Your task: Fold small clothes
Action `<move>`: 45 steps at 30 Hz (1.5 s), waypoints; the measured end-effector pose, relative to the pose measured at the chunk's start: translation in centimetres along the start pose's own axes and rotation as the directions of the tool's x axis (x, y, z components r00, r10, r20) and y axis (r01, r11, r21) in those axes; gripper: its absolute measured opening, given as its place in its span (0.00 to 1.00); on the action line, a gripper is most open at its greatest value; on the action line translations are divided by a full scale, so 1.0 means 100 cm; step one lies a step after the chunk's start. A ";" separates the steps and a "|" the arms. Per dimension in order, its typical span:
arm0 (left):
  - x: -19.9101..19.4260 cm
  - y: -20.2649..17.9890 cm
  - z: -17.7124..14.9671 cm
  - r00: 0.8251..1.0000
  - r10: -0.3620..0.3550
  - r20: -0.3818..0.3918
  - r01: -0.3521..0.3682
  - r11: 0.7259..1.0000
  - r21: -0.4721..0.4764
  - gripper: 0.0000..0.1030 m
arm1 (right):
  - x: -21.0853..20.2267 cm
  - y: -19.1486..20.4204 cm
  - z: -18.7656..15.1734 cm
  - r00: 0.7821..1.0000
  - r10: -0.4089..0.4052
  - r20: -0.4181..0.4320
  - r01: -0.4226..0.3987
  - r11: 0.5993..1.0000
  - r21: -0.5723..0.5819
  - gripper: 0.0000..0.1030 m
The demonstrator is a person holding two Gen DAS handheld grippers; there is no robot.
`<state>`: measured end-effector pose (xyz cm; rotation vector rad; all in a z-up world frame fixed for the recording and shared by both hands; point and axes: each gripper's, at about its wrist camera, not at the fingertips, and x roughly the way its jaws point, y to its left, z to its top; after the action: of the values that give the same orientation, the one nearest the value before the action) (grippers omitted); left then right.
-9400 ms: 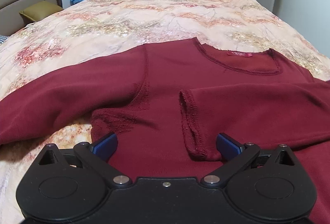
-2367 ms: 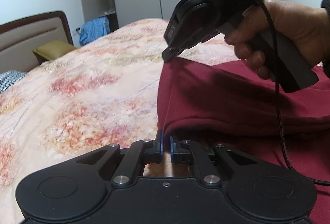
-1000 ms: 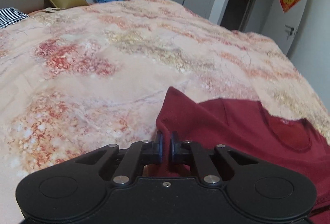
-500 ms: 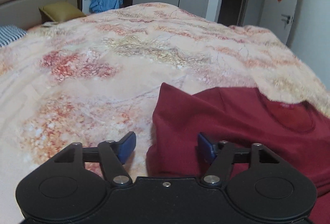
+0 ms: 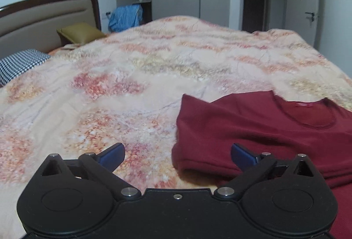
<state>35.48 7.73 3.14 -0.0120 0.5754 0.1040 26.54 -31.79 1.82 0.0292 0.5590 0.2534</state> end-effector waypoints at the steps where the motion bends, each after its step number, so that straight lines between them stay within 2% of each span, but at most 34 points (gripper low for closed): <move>1: -0.014 -0.002 -0.004 1.000 -0.016 0.008 0.016 1.000 0.010 0.99 | -0.011 0.000 -0.005 1.000 0.001 0.011 -0.001 1.000 -0.005 0.91; 5: -0.066 -0.012 -0.026 0.997 -0.073 0.019 0.072 0.997 0.039 0.99 | -0.053 0.002 -0.022 0.999 0.008 0.039 -0.009 1.000 0.023 1.00; 13: -0.143 -0.018 -0.096 0.985 -0.170 -0.035 0.172 0.982 0.072 0.99 | -0.124 0.025 -0.075 1.000 -0.010 0.027 0.010 1.000 0.009 1.00; 19: -0.159 -0.010 -0.150 0.984 -0.142 -0.103 0.154 0.982 0.108 0.99 | -0.149 0.040 -0.126 0.997 -0.067 -0.032 0.066 0.998 -0.013 1.00; 21: -0.156 -0.006 -0.162 0.983 -0.114 -0.142 0.130 0.985 0.115 0.99 | -0.153 0.044 -0.142 0.992 -0.108 -0.059 0.106 0.993 -0.045 1.00; 23: -0.158 0.000 -0.170 0.983 -0.110 -0.147 0.125 0.988 0.095 0.99 | -0.160 0.049 -0.153 0.991 -0.123 -0.051 0.119 0.990 -0.076 1.00; 26: -0.168 0.006 -0.170 0.979 -0.132 -0.153 0.141 0.989 0.050 0.99 | -0.176 0.054 -0.158 0.998 -0.065 -0.001 0.064 0.993 -0.101 1.00; 29: -0.182 0.002 -0.170 0.981 -0.143 -0.127 0.153 0.986 0.069 0.99 | -0.188 0.068 -0.157 0.999 0.009 0.050 -0.001 0.987 -0.158 1.00; 34: -0.199 -0.013 -0.172 0.978 -0.169 -0.121 0.182 0.978 0.106 0.99 | -0.180 0.111 -0.160 0.992 0.125 0.032 -0.107 0.938 -0.330 1.00; 37: -0.201 -0.022 -0.174 0.970 -0.183 -0.158 0.201 0.974 0.107 0.99 | -0.168 0.137 -0.164 0.985 0.172 0.004 -0.156 0.900 -0.406 1.00; 41: -0.197 -0.031 -0.176 0.953 -0.161 -0.257 0.189 0.978 0.085 0.99 | -0.155 0.171 -0.170 0.988 0.154 0.003 -0.126 0.822 -0.555 1.00; 45: -0.197 -0.033 -0.174 0.941 -0.168 -0.294 0.191 0.980 0.054 0.99 | -0.143 0.195 -0.183 0.993 0.111 0.034 -0.056 0.717 -0.695 1.00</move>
<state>9.92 1.85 -0.83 -0.0002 0.8673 -0.1017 0.66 -17.23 -4.37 -0.6755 0.3581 0.5409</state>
